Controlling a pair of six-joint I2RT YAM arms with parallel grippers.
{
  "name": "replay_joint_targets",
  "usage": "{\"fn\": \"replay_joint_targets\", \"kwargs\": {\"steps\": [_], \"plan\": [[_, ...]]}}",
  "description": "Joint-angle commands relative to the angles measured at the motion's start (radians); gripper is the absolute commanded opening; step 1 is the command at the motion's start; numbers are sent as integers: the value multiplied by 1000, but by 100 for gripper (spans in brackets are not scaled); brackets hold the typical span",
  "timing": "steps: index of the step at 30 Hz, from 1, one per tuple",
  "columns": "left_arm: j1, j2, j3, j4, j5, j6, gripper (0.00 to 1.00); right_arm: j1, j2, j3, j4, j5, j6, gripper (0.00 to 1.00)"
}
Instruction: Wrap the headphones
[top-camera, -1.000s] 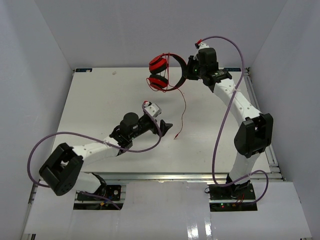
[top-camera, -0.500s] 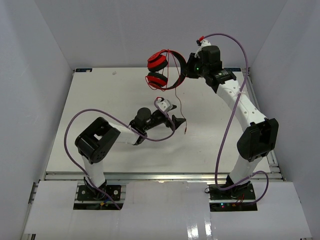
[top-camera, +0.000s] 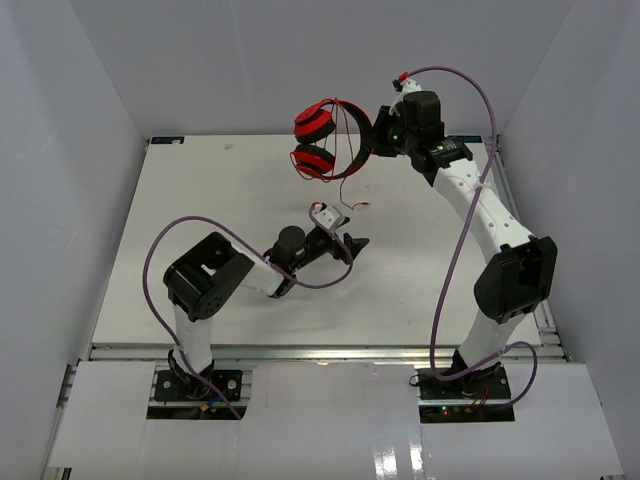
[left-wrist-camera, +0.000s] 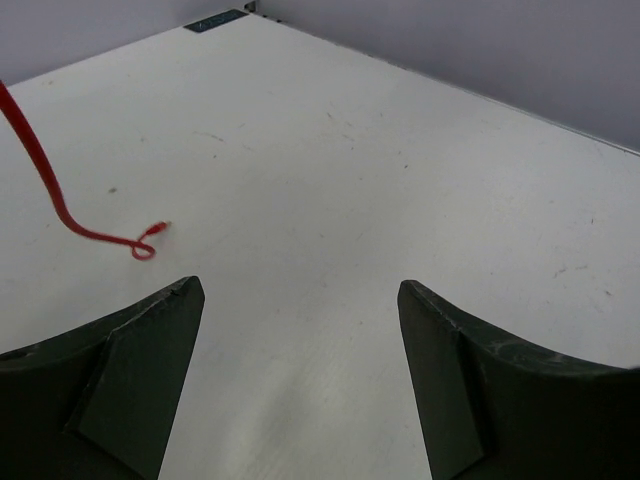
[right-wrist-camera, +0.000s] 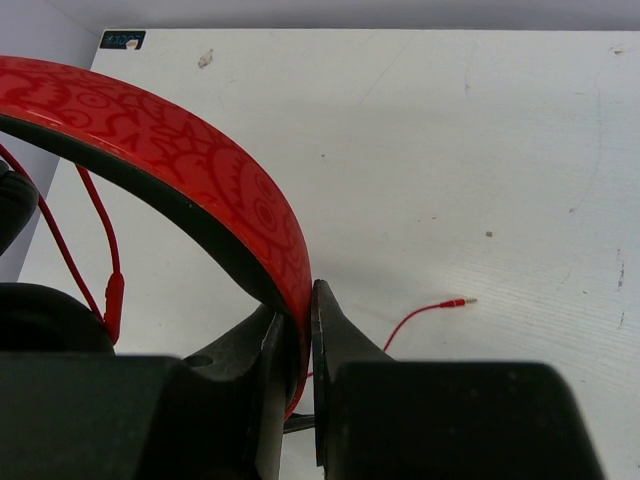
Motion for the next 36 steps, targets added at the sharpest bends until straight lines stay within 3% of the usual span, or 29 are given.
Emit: {"fn": "replay_joint_targets", "kwargs": {"steps": [1,5,10,21,27,29,32,34,36], "plan": [[-31,-165,-140,74,-68,28,88,-3,-58,15,66,-20,27,8],[-46,-237,-251,99,-137,34,90,-2,-55,14,70,-24,32,8],[-45,-155,-249,175,-299,36,95,1,-63,5,71,-33,37,8],[-3,87,66,119,-411,70,96,3,-99,-25,78,-47,35,8],[31,174,217,40,-367,41,83,6,-113,-31,79,-51,36,8],[36,198,251,30,-352,29,73,7,-116,-31,78,-51,36,8],[38,219,279,31,-327,5,42,6,-121,-31,78,-50,36,8],[39,220,281,32,-313,-5,12,6,-122,-34,78,-48,33,8],[38,202,257,50,-301,-11,0,6,-122,-34,78,-44,32,8]]}}
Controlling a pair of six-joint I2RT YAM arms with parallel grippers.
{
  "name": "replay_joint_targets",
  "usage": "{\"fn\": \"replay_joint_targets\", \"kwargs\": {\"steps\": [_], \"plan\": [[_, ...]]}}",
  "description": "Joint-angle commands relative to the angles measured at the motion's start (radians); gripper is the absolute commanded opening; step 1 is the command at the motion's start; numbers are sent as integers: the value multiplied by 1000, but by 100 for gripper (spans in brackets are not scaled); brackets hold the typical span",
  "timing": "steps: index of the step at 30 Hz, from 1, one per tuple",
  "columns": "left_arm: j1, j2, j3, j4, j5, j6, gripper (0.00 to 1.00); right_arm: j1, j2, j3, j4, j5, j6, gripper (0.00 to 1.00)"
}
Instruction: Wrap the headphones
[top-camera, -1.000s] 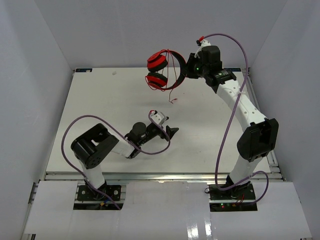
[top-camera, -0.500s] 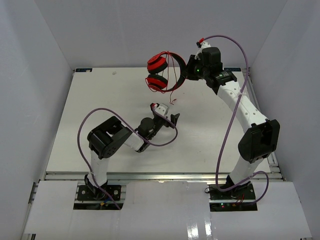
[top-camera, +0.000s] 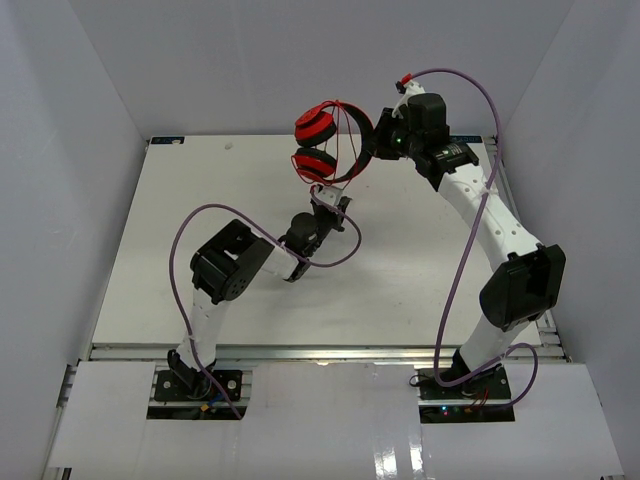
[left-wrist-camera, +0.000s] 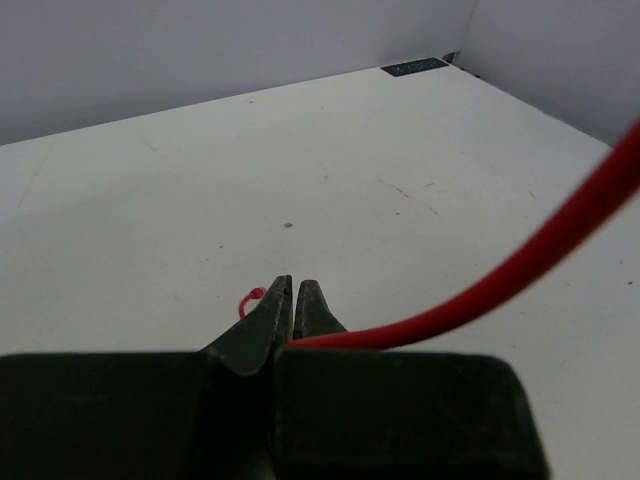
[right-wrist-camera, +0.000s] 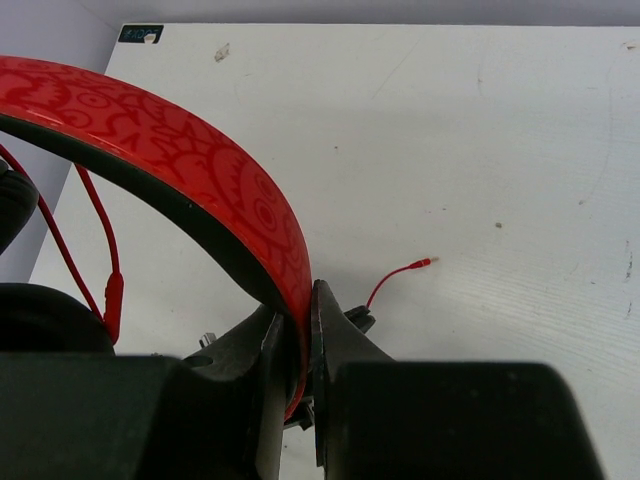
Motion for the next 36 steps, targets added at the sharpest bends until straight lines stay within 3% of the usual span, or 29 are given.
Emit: {"fn": "replay_joint_targets", "kwargs": {"steps": [1,10,14,26,36], "plan": [[-2,-37,-19,33,52,-30,0,3,-66,12,77,-21,28,8],[45,-184,-275,144,135,2,0,-18,-100,1,80,-64,-14,8],[87,-241,-324,137,221,10,0,-48,-108,-8,82,-168,-40,8],[244,-309,-283,30,468,28,0,-64,-183,-73,79,-327,-213,8],[383,-368,-250,-159,728,50,0,-85,-265,-251,41,-220,-546,8]]}}
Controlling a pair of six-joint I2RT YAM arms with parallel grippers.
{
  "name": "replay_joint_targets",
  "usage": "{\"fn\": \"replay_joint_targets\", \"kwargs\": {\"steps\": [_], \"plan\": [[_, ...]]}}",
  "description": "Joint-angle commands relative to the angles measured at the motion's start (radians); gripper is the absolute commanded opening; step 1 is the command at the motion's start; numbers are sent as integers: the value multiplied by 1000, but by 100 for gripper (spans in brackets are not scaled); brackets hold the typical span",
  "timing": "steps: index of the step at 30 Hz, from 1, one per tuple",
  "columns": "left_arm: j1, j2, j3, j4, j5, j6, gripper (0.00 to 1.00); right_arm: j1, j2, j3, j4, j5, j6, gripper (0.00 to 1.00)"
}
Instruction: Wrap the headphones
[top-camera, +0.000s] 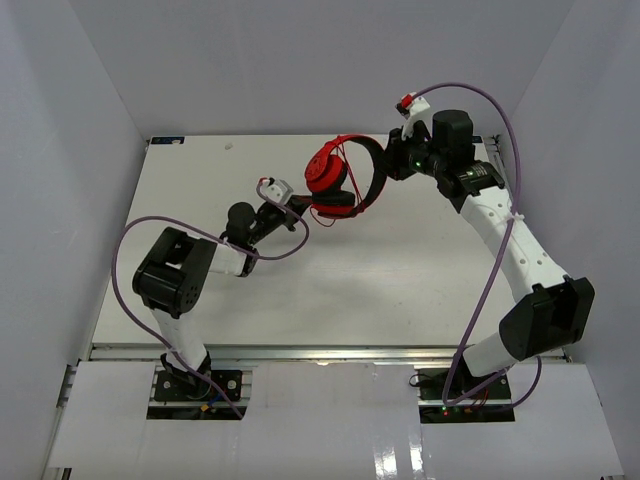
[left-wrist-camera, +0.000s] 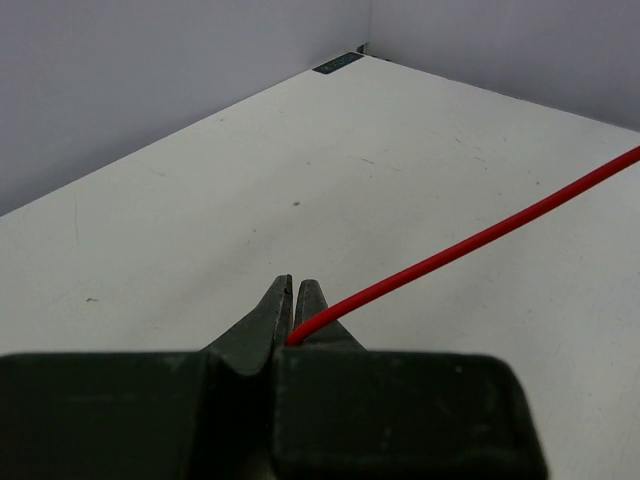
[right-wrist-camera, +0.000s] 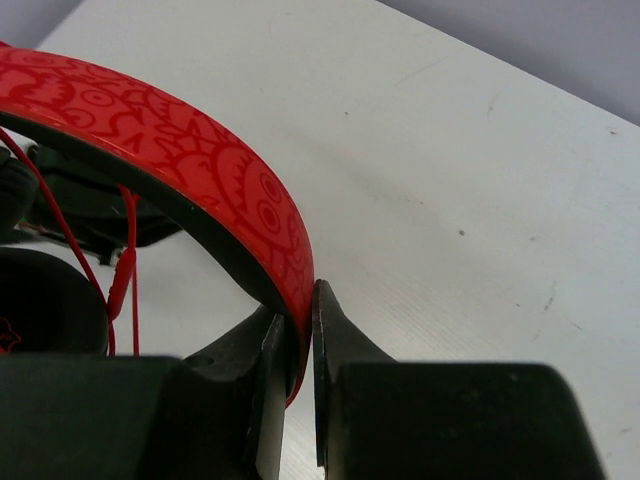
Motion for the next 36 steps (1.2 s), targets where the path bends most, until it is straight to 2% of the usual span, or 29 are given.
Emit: {"fn": "replay_joint_targets", "kwargs": {"steps": [1,6,11,15,21,30,36], "plan": [[64,-51,29,-147,123,25,0,-28,-54,-36,8,14,-172,8],[94,-37,94,-274,202,89,0,-29,-12,-72,-31,35,-312,8],[100,5,218,-561,292,202,0,-23,56,-124,-43,79,-402,8],[102,53,300,-699,316,268,0,8,102,-152,-41,85,-440,8],[107,106,390,-812,317,279,0,62,202,-160,-19,156,-478,8],[137,92,463,-1030,298,341,9,66,289,-113,-2,244,-530,8],[157,104,531,-1087,259,330,11,70,339,-67,-10,295,-530,8]]}}
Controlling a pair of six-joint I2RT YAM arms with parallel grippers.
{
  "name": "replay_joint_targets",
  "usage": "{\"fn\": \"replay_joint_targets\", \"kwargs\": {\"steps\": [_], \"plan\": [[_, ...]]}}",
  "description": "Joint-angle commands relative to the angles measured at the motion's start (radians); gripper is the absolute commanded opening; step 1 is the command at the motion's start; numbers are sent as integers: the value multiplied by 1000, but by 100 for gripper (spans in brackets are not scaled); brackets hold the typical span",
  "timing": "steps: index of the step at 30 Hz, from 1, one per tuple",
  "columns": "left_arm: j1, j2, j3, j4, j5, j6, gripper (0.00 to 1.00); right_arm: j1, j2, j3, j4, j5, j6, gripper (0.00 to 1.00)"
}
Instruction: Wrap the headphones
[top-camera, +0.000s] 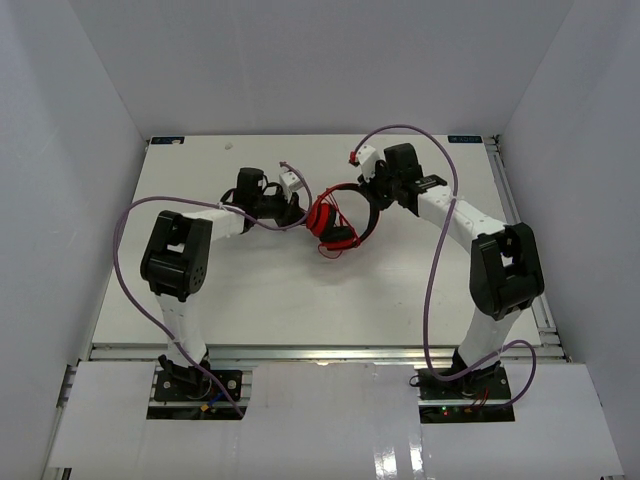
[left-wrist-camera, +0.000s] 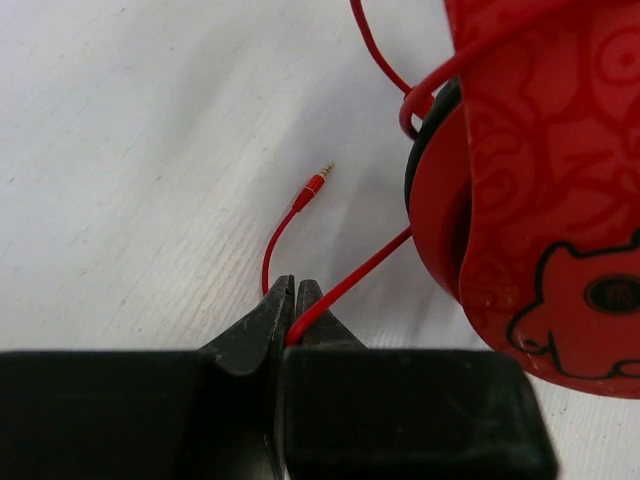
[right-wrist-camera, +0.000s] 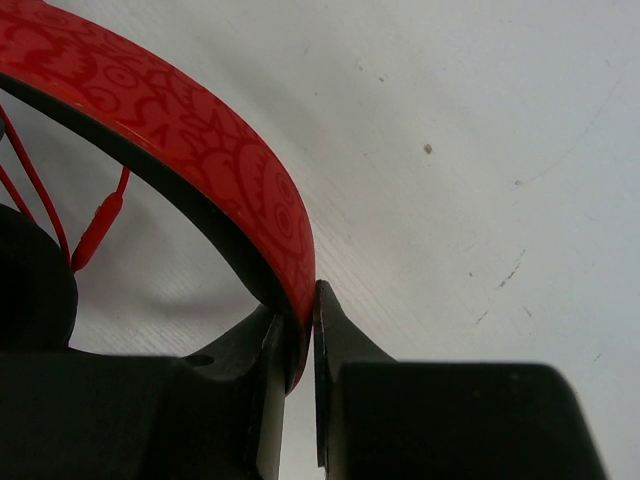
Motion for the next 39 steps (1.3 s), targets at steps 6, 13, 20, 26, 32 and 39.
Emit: {"fn": "replay_joint_targets", "kwargs": {"steps": [6,13,20,26,32,39], "plan": [[65,-20,152,-81,-110,-21,20,2,77,69,-89,129,-96,8],[74,18,294,-274,-43,-15,26,7,107,90,-82,187,-122,8],[77,30,318,-325,105,-35,13,10,157,149,-89,201,-86,8],[76,12,270,-308,116,-80,18,12,211,220,-122,211,-42,8],[95,-80,117,-136,-11,-222,29,13,271,273,-159,221,-7,8],[117,-145,65,-85,-34,-397,41,11,329,297,-176,267,27,8]]}}
